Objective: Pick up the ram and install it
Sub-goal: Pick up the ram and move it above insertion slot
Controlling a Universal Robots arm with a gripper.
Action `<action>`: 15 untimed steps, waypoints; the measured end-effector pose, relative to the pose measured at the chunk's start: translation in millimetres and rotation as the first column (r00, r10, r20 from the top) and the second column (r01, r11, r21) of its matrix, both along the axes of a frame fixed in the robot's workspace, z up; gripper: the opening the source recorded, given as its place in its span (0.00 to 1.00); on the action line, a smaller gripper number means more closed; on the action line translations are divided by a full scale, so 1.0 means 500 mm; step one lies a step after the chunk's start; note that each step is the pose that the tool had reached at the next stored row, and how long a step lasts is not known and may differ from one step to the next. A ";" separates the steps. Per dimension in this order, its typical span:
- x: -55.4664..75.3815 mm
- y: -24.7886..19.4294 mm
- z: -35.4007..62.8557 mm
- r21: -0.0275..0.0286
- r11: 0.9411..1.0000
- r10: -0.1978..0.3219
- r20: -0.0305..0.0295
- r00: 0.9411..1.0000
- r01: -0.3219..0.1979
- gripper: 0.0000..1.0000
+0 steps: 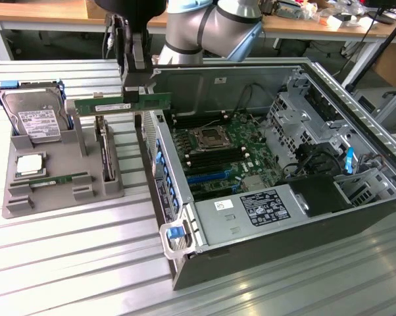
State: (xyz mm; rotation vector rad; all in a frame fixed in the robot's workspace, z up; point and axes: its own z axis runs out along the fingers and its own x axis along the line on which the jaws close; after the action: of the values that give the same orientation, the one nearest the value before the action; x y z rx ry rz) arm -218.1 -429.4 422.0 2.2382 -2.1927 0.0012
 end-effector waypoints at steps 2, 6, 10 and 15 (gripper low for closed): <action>0.007 0.0000 0.000 0.000 1.000 0.000 0.000 1.000 0.000 0.12; 0.029 0.0000 0.000 0.000 1.000 0.000 0.000 1.000 0.000 0.12; 0.041 0.0000 0.000 0.000 1.000 0.000 0.000 1.000 0.000 0.12; 0.063 0.0000 0.000 0.000 1.000 0.000 0.000 1.000 0.000 0.12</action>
State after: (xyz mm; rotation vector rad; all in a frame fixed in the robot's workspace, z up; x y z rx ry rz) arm -186.7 -429.4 422.0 2.2382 -2.1927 0.0013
